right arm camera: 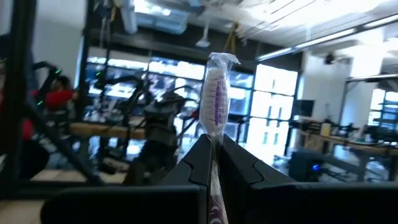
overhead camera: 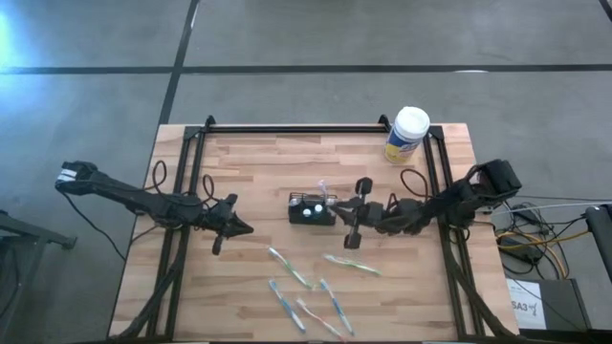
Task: Pick & Place toothbrushing station
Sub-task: Put the purple toothbrush into the black mesh organizer
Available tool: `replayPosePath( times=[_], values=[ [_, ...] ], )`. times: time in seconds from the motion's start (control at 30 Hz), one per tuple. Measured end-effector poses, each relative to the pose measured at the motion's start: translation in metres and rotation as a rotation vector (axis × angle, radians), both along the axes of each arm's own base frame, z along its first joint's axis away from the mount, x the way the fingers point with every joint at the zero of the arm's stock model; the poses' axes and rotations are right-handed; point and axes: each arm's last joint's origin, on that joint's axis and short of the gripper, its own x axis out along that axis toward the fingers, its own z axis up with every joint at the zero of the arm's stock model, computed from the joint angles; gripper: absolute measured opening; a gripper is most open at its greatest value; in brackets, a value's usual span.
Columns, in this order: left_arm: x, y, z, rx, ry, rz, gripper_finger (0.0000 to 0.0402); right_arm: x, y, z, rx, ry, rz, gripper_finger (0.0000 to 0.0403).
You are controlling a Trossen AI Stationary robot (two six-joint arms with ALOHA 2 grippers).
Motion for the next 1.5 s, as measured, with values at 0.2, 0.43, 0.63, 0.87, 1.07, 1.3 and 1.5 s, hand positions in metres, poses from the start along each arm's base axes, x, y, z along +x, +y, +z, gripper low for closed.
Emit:
replayPosePath(
  times=[0.2, 0.43, 0.63, 0.87, 1.07, 1.3, 1.5],
  values=[
    [0.000, 0.000, 0.000, 0.006, -0.001, 0.000, 0.0019, 0.005, -0.011, -0.015, 0.003, 0.001, -0.098, 0.0012],
    [0.000, 0.000, -0.001, 0.007, 0.008, 0.000, 0.0019, 0.021, -0.017, -0.020, 0.002, 0.021, -0.202, 0.0012],
    [0.000, 0.000, -0.003, 0.012, 0.031, 0.000, 0.0019, 0.028, -0.019, -0.023, -0.002, 0.040, -0.269, 0.0012],
    [0.000, 0.000, -0.004, 0.011, 0.033, 0.000, 0.0019, 0.030, -0.022, -0.036, 0.063, 0.068, -0.326, 0.0012],
    [0.000, 0.000, -0.003, 0.010, 0.029, 0.000, 0.0019, 0.034, -0.022, -0.057, 0.114, 0.109, -0.334, 0.0012],
    [0.000, 0.000, -0.003, 0.007, 0.026, 0.000, 0.0019, 0.038, -0.020, -0.079, 0.140, 0.160, -0.356, 0.0012],
    [0.000, 0.000, -0.003, 0.007, 0.025, 0.000, 0.0019, 0.036, -0.012, -0.084, 0.148, 0.178, -0.382, 0.0012]
  ],
)
